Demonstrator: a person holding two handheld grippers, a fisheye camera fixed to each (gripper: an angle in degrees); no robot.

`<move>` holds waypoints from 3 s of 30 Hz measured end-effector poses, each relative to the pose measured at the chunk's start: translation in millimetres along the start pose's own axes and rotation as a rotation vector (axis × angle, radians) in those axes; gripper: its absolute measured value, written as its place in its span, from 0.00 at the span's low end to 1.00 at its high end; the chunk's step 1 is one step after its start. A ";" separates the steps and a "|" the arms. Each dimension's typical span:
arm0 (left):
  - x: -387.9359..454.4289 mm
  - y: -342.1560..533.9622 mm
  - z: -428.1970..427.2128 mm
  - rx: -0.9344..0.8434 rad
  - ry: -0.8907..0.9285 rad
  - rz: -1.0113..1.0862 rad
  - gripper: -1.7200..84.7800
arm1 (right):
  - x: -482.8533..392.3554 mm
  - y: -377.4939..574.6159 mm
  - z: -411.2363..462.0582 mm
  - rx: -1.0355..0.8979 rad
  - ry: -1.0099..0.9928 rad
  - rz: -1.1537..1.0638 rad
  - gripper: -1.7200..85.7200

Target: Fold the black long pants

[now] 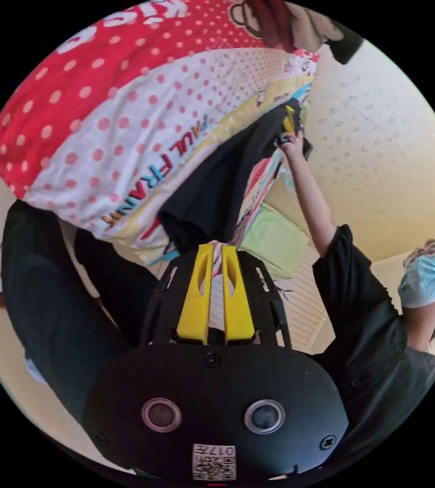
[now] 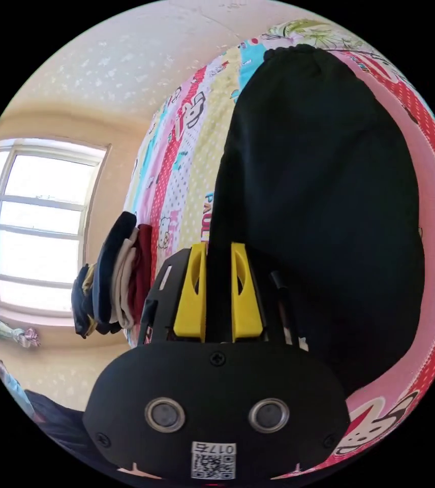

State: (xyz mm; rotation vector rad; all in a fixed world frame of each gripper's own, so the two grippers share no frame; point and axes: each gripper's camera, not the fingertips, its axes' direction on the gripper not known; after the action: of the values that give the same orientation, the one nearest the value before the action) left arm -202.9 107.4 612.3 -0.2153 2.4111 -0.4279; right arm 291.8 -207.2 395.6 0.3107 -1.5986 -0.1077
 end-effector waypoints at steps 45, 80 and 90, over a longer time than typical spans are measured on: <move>147.0 -57.5 69.8 -0.086 -0.328 0.620 0.16 | 11.3 456.3 -66.9 0.253 -0.097 0.365 0.16; 187.2 -31.2 150.8 -0.180 0.172 0.863 0.07 | -89.0 333.4 -163.5 0.159 -0.767 -0.105 0.04; 359.0 284.8 113.3 0.007 0.181 1.365 0.07 | -363.7 432.5 -424.0 0.055 -0.738 -0.675 0.02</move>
State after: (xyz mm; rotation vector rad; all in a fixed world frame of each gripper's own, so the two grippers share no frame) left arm -415.4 250.7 215.8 1.4258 2.1212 0.1987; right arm 663.2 354.1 180.7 0.9258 -2.1575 -0.7695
